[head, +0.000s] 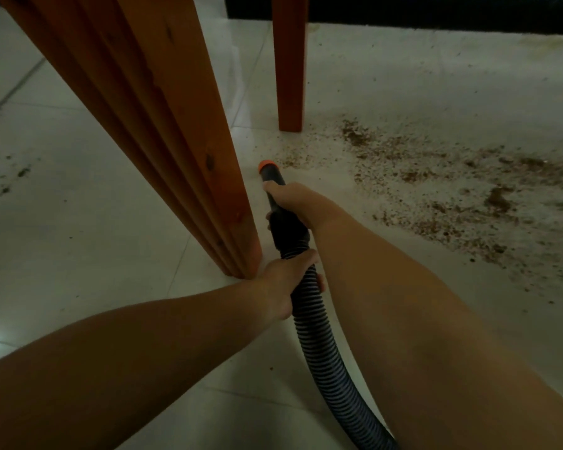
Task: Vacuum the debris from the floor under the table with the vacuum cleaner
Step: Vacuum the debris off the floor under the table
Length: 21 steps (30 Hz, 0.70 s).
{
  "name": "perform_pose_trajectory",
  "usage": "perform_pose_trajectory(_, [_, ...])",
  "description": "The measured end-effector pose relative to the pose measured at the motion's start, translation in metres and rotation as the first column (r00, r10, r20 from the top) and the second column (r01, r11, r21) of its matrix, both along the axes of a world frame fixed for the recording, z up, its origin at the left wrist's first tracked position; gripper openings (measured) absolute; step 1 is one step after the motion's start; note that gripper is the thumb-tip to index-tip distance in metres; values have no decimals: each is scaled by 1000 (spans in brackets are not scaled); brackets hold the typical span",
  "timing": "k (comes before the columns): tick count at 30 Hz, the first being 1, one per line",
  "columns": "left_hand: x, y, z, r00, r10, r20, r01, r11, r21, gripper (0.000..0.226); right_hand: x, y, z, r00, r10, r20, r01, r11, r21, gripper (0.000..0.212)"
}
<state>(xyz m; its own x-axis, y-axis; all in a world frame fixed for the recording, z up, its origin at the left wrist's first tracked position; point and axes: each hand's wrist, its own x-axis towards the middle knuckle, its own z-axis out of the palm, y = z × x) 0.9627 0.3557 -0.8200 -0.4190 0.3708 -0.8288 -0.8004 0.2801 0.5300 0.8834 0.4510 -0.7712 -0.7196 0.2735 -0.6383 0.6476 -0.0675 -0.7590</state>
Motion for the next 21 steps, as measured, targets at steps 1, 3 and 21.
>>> perform_pose_trajectory(1, [0,-1,15,1000,-25,-15,25,1000,10,64,1,3,-1,1000,-3,4,3,1000,11,42])
perform_pose_trajectory(3, [2,2,34,996,-63,-61,64,998,4,55,7,11,-6,1000,-19,6,19,999,35,43])
perform_pose_trajectory(21, [12,28,32,989,-131,73,116,977,178,10,26,55,-15,995,-87,43,81,988,129,44])
